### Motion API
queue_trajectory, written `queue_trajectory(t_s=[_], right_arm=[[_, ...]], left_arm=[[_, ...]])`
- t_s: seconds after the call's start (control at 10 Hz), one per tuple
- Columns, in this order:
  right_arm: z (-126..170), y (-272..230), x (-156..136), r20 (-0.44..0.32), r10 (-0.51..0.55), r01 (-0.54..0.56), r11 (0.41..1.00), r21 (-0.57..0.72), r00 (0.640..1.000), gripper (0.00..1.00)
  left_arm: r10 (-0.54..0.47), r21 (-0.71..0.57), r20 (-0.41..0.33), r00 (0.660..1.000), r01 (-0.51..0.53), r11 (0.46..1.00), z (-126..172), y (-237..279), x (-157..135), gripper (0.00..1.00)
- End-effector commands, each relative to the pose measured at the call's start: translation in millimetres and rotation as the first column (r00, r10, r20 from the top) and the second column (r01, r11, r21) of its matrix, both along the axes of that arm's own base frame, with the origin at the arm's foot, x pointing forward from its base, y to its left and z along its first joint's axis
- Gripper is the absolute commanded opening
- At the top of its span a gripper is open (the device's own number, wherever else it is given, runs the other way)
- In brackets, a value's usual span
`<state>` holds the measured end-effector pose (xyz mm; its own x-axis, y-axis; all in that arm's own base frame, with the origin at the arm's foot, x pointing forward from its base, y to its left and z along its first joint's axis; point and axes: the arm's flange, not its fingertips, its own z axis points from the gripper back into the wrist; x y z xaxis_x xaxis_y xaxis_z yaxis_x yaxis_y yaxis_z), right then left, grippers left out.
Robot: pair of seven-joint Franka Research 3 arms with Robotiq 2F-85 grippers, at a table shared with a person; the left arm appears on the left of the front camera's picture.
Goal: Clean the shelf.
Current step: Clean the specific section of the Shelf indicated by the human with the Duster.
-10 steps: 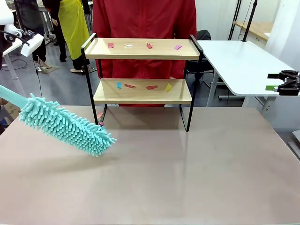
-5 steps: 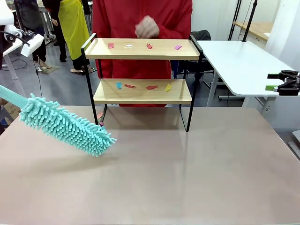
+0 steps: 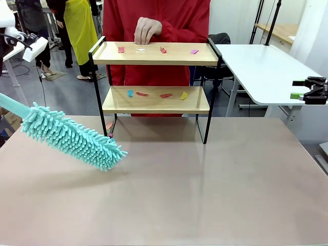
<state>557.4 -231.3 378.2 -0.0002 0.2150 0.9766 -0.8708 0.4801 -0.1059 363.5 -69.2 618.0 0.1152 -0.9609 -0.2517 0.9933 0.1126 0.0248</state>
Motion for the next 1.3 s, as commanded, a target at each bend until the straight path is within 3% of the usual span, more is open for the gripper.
queue_trajectory(t_s=[0.0, 1.1, 1.2], right_arm=[[7.1, 3.0, 0.8, -0.015, -0.005, 0.005, 1.000, -0.005, 1.000, 1.00], [7.1, 3.0, 0.8, -0.015, -0.005, 0.005, 1.000, -0.005, 1.000, 1.00], [7.1, 3.0, 0.8, -0.015, -0.005, 0.005, 1.000, -0.005, 1.000, 1.00]], left_arm=[[0.012, -0.020, 0.011, 1.000, -0.011, 1.000, 1.9, -0.4, -0.9, 0.13], [0.000, 0.000, 0.000, 1.000, 0.000, 1.000, 0.0, 0.0, 0.0, 0.13], [-0.069, -0.099, -0.020, 0.997, 0.067, 0.993, 0.6, 4.0, 0.4, 0.13]])
